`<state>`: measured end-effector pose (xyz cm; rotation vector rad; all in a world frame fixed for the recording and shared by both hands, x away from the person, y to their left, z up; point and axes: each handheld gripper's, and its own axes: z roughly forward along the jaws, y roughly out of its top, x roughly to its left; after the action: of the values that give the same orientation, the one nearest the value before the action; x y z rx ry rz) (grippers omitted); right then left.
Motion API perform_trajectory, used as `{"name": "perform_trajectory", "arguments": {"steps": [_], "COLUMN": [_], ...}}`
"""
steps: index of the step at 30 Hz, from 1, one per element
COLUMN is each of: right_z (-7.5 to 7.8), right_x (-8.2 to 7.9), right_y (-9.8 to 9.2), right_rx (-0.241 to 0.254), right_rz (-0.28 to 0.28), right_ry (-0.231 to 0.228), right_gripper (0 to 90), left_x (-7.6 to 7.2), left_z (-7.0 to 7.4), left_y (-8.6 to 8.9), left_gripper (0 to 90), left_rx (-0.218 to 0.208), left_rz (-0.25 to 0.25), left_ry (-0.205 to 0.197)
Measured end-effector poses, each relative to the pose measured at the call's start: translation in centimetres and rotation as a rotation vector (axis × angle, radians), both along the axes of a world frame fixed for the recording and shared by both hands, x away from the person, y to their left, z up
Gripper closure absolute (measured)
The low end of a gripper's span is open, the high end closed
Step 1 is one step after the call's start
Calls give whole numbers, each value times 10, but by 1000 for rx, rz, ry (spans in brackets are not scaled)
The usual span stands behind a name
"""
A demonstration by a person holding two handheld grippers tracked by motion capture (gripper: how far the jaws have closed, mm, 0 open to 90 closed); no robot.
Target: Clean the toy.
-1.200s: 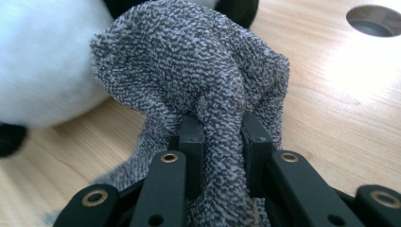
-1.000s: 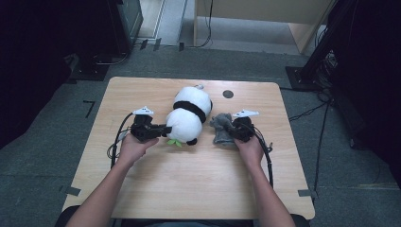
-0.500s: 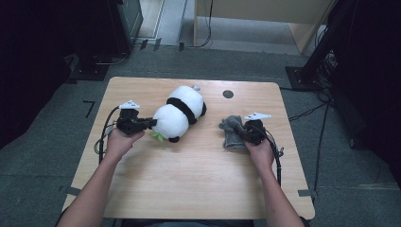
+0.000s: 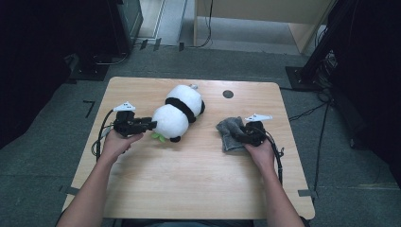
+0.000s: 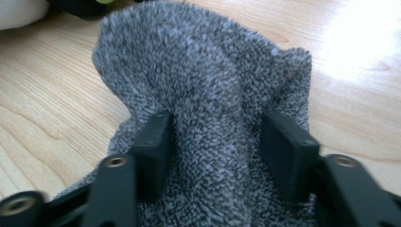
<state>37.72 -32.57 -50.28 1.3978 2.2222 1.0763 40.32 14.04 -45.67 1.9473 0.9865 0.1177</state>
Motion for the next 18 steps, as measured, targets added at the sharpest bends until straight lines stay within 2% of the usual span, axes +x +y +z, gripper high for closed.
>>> {"name": "perform_trajectory", "arguments": {"steps": [2,4,8,10,15,18], "right_z": [8,15,28,32,36,36], "right_x": [-1,-3,-8,-9,-13,-15], "right_y": [1,1,-3,-5,-12,-23], "right_rx": [-7,-5,78,97,58,56], "right_rz": [-2,-4,9,9,-9,-26], "right_ry": [-24,-54,-86,-94,-94,-91], "right_gripper": [390,380,330,315,312,311], "left_x": [0,-3,-7,-9,-14,-15], "left_z": [2,5,11,15,21,20], "left_y": [1,1,2,4,16,25], "left_gripper": [441,429,390,380,369,368], "left_rx": [4,30,32,31,36,39], "left_rz": [-2,-8,-15,-12,6,20], "left_ry": [16,-2,-17,-16,-25,-28]}}
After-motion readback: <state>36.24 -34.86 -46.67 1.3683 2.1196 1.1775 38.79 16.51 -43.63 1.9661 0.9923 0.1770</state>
